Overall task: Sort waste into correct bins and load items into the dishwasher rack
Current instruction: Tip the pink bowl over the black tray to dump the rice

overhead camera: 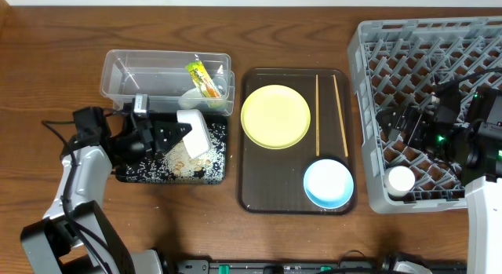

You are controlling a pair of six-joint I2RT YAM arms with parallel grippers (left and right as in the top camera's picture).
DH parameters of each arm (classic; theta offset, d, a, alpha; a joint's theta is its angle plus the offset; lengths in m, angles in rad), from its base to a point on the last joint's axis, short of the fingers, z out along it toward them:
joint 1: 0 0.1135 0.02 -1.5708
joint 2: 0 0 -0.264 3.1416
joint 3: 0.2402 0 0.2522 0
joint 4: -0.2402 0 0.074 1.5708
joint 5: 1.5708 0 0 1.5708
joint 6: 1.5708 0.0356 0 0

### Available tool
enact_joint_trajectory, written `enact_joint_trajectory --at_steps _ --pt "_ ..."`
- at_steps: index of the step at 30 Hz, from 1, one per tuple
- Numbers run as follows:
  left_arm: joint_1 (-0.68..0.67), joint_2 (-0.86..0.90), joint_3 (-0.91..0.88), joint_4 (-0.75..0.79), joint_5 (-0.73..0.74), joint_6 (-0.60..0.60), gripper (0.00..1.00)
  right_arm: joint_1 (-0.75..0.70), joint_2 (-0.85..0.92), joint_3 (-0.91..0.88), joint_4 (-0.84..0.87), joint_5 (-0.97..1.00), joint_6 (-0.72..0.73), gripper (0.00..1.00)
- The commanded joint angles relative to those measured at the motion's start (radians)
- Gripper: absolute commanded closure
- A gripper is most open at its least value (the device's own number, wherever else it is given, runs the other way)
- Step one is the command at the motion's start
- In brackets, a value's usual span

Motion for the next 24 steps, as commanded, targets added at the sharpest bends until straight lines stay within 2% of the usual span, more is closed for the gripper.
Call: enact_joint_trajectory --at_steps 1,2,3,4,6,7,9,10,13,17,20,24 --pt "0.0 -0.002 -0.003 -0.004 -0.026 -0.043 0.94 0.01 -0.002 0.013 0.002 -0.011 -0.019 0.01" --pt "-0.002 -0.002 -0.005 0.002 0.103 0.02 0.94 0.01 -0.002 0.013 0.002 -0.011 -0.019 0.01" --pt "-0.007 -0.007 0.001 -0.009 0.102 0.01 0.94 0.01 -0.002 0.013 0.002 -0.011 -0.019 0.01" --pt "-0.007 -0.01 0.001 0.006 0.075 0.017 0.94 0.01 -0.002 0.013 0.002 -0.011 -0.019 0.01" --pt "-0.005 -0.01 0.001 0.01 -0.109 -0.041 0.94 0.01 -0.002 0.013 0.002 -0.011 -0.018 0.01" --pt "-0.005 -0.007 -0.001 0.011 -0.133 -0.07 0.94 0.01 -0.002 0.013 0.002 -0.011 -0.019 0.01" --pt "-0.008 -0.005 -0.004 0.015 0.105 0.066 0.94 0.01 -0.002 0.013 0.002 -0.011 -0.019 0.01" --pt "-0.009 -0.007 0.0 -0.001 0.086 0.063 0.94 0.01 -0.002 0.013 0.002 -0.011 -0.019 0.01" --pt "-0.008 -0.008 0.0 0.007 -0.106 -0.085 0.94 0.01 -0.002 0.013 0.002 -0.011 -0.019 0.01" --pt "-0.068 -0.029 0.0 0.003 -0.016 -0.098 0.94 0.01 -0.002 0.013 0.002 -0.011 -0.018 0.01" --pt "-0.17 -0.074 0.0 0.016 -0.109 -0.18 0.94 0.01 -0.002 0.013 0.002 -0.011 -0.019 0.01" --pt "-0.36 -0.15 0.0 0.045 -0.343 -0.304 0.94 0.01 -0.002 0.013 0.002 -0.011 -0.019 0.01"
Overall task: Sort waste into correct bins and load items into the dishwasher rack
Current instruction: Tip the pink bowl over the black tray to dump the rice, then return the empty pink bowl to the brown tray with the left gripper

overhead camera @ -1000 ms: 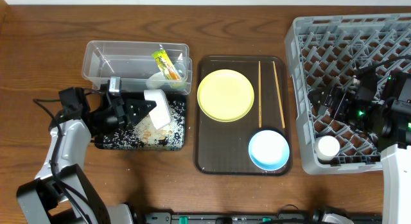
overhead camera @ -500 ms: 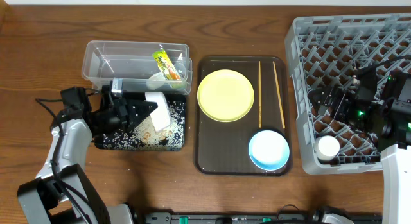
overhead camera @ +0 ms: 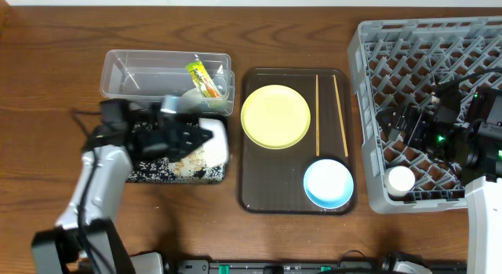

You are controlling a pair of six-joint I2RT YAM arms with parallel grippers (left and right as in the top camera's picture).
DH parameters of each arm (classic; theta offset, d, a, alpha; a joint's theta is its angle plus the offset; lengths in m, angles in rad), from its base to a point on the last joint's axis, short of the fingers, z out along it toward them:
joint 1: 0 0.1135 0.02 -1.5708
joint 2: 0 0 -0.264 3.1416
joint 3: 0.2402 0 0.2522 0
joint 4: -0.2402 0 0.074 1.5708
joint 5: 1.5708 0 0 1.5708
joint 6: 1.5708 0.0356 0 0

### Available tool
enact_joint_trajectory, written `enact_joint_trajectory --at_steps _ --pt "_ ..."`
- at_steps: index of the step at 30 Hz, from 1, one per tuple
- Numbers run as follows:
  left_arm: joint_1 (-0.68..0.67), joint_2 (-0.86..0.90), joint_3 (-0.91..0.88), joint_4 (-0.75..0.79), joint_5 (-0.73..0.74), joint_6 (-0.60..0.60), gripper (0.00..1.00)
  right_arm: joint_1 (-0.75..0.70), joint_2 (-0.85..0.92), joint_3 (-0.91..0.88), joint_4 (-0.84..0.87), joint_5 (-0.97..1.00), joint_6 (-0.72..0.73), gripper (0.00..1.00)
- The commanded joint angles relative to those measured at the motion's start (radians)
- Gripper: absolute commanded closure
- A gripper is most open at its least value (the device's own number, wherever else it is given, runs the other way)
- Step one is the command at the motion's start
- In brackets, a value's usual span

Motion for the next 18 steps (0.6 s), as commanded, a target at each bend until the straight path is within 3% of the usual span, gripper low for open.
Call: enact_joint_trajectory --at_steps 1,11,14,18 --pt "-0.169 -0.082 0.002 0.027 -0.254 -0.156 0.94 0.01 -0.002 0.013 0.002 -0.011 -0.019 0.01" --pt "-0.791 -0.077 0.002 0.085 -1.135 -0.297 0.94 0.01 -0.002 0.013 0.002 -0.011 -0.019 0.01" --pt "-0.915 -0.03 0.002 0.141 -1.24 -0.297 0.93 0.01 -0.002 0.013 0.002 -0.011 -0.019 0.01" --pt "-1.003 0.023 0.002 0.199 -1.264 -0.297 0.93 0.01 -0.002 0.013 0.002 -0.011 -0.019 0.01"
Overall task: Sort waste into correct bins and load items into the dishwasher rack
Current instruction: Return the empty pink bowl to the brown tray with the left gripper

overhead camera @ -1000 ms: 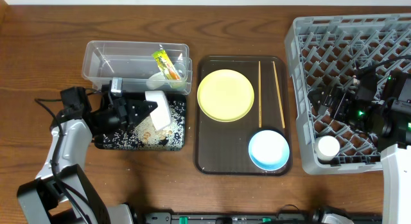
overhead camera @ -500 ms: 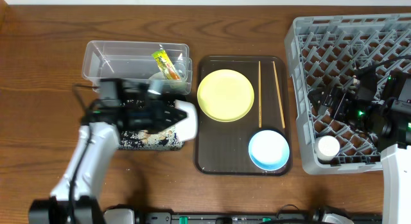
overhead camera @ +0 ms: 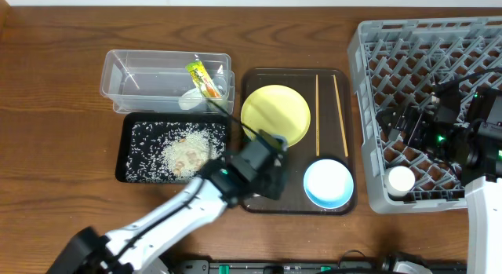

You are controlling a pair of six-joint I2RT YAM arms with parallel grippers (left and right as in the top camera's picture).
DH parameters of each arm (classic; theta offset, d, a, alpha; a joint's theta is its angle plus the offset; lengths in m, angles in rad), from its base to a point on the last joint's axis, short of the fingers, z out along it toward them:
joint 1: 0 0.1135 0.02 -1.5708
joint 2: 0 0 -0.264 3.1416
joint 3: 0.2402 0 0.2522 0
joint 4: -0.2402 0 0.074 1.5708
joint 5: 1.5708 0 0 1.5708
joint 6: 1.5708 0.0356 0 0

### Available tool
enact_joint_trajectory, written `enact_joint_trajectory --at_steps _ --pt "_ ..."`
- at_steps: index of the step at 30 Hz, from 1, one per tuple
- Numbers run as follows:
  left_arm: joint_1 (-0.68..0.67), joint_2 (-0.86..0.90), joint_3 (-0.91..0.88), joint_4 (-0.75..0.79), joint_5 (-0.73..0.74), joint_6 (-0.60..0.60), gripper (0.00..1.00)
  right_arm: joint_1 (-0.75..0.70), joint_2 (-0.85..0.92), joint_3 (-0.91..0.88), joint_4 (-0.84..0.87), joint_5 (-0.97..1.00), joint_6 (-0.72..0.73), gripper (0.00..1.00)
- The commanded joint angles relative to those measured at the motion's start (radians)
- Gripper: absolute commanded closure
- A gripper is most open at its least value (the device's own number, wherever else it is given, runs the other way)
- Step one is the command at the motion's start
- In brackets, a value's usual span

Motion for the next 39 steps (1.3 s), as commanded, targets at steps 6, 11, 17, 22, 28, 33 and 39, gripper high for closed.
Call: enact_joint_trajectory --at_steps 6,11,17,22,28,33,39 --pt "-0.044 0.034 0.008 0.02 -0.172 -0.017 0.28 0.01 -0.002 0.013 0.001 -0.011 -0.019 0.01" --pt "-0.042 -0.005 0.05 0.02 -0.172 -0.017 0.2 0.01 -0.002 0.013 0.001 -0.011 -0.019 0.01" --pt "-0.042 -0.102 0.096 0.032 -0.23 0.003 0.16 0.01 -0.002 0.013 0.001 -0.011 -0.019 0.01" --pt "-0.027 -0.211 0.097 0.039 -0.33 0.026 0.14 0.01 -0.002 0.013 0.001 -0.011 -0.019 0.01" --pt "0.078 -0.423 0.097 0.074 -0.351 0.144 0.12 0.01 -0.002 0.013 0.001 -0.011 -0.019 0.01" --pt "0.21 -0.575 0.096 0.047 -0.377 0.304 0.1 0.01 -0.002 0.013 0.001 -0.011 -0.019 0.01" --pt "0.344 -0.66 0.071 0.039 -0.559 0.322 0.07 0.01 -0.002 0.013 0.001 -0.011 -0.019 0.01"
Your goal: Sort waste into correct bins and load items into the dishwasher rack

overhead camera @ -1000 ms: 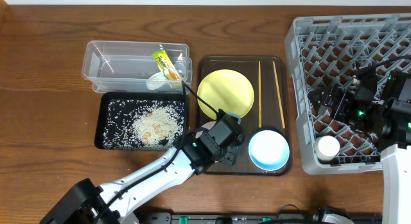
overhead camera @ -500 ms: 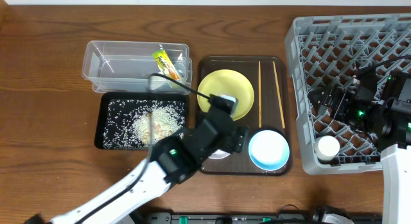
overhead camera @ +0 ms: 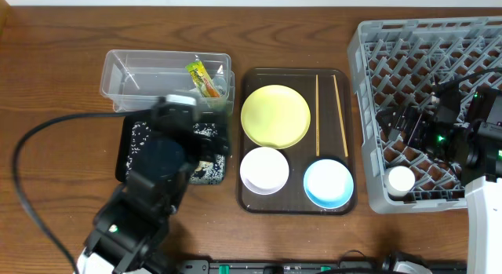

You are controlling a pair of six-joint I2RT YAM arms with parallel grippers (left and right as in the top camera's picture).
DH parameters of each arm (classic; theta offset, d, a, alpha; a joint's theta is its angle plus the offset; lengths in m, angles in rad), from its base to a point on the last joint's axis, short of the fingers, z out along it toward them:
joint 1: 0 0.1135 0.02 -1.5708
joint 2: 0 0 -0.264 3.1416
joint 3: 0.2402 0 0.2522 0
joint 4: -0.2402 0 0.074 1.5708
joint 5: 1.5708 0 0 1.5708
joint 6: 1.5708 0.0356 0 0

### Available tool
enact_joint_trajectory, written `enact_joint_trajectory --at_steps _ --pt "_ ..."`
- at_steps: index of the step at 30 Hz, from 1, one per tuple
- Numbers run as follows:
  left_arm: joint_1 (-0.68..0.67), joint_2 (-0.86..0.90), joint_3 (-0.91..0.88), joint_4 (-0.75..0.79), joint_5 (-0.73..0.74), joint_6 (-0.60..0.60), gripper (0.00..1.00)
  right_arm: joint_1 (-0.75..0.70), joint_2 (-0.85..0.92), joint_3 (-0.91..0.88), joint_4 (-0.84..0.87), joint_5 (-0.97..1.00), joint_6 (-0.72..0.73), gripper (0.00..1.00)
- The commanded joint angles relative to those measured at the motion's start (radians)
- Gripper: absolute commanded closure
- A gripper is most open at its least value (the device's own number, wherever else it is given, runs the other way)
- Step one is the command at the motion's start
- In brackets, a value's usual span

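Observation:
A white bowl stands upright on the brown tray, left of a blue bowl and below a yellow plate. Two chopsticks lie at the tray's right. My left gripper hangs over the black tray of rice, apart from the white bowl and holding nothing; the arm hides most of that tray. My right gripper hovers over the grey dishwasher rack; its fingers are too dark to read. A white cup sits in the rack.
A clear plastic bin behind the black tray holds a green and orange wrapper. The left arm's cable loops over the table at the left. The rack fills the right side.
My left arm was stretched over the brown tray's lower left. It is now back over the black tray, and the white bowl stands free on the brown tray.
My left gripper held the white bowl tilted over the black tray, with rice lying in that tray. Then it had the bowl at the tray's right end, then reached over the brown tray. Now the bowl rests there, let go. The right arm stayed still.

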Motion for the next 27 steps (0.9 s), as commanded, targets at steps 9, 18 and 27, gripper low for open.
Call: enact_joint_trajectory --at_steps 9,18,27 --pt "0.313 -0.246 -0.19 0.061 0.045 0.106 0.07 0.01 -0.002 0.013 0.002 -0.011 -0.019 0.01" --pt "0.434 -0.525 -0.523 0.278 0.164 0.185 0.06 0.01 -0.002 0.013 0.002 -0.011 -0.018 0.01" --pt "0.434 -0.726 -0.747 0.302 0.164 0.185 0.06 0.01 -0.002 0.013 0.002 -0.011 -0.019 0.01"
